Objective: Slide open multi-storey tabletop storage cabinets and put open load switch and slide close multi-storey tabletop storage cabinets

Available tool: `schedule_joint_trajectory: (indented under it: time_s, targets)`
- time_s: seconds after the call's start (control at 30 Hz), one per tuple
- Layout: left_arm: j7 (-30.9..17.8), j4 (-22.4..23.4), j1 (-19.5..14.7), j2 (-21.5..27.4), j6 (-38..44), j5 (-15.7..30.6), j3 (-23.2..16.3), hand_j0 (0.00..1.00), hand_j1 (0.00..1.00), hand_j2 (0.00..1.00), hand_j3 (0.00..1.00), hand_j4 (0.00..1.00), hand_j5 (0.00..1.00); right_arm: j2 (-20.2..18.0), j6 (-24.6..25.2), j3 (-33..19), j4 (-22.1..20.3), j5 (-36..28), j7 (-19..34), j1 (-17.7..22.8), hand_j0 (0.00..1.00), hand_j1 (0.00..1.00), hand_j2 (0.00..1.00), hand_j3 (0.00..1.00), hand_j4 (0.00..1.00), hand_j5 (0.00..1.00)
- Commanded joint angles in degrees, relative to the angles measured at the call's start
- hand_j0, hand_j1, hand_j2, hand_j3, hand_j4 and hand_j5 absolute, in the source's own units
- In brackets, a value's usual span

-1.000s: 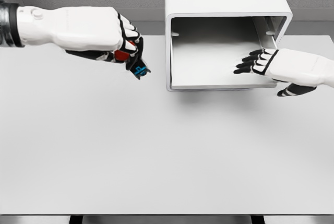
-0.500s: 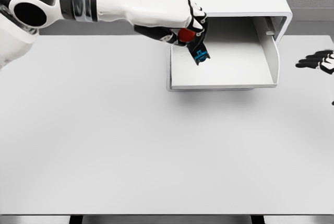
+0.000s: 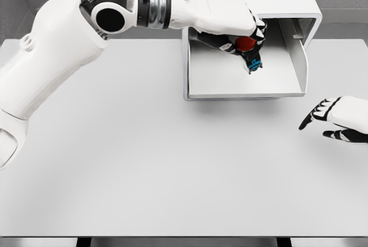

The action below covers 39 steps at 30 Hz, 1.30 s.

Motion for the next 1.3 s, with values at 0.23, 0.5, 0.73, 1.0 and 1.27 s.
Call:
schedule_joint_trajectory:
  time_s: [0.23, 0.5, 0.73, 1.0, 1.27]
  targets:
    - [0.03, 3.84, 0.0, -2.72, 0.19, -2.11, -0.06, 0.71, 0.71, 0.71, 0.71, 0.71, 0.71, 0.89, 0.14, 8.45, -0.19, -0.29, -0.01, -7.03, 0.6, 0.6, 0.6, 0.6, 0.6, 0.6]
    - [0.03, 6.39, 0.0, -2.72, 0.19, -2.02, 0.12, 0.99, 0.99, 0.99, 0.99, 0.99, 0.99, 1.42, 0.14, 8.45, -0.28, -0.38, -0.01, -8.79, 0.63, 0.63, 0.63, 0.63, 0.63, 0.63]
    - [0.03, 7.27, -0.09, -2.72, 0.19, -2.02, 0.12, 1.0, 1.0, 1.0, 1.0, 1.0, 1.0, 1.51, 0.14, 8.54, -0.28, -0.46, -0.01, -10.55, 0.63, 0.63, 0.63, 0.63, 0.63, 0.63]
    - [0.03, 8.33, -0.62, -3.34, 0.19, -1.67, 0.29, 1.0, 1.0, 1.0, 1.0, 1.0, 1.0, 1.68, 0.14, 9.06, -0.28, -0.64, -0.01, -11.34, 0.64, 0.64, 0.64, 0.64, 0.64, 0.64]
    - [0.03, 7.89, -1.49, -3.25, 0.19, 1.93, 1.17, 1.0, 1.0, 1.0, 1.0, 1.0, 1.0, 1.68, 0.14, 9.06, -0.28, -0.64, -0.01, -11.16, 0.64, 0.64, 0.64, 0.64, 0.64, 0.64]
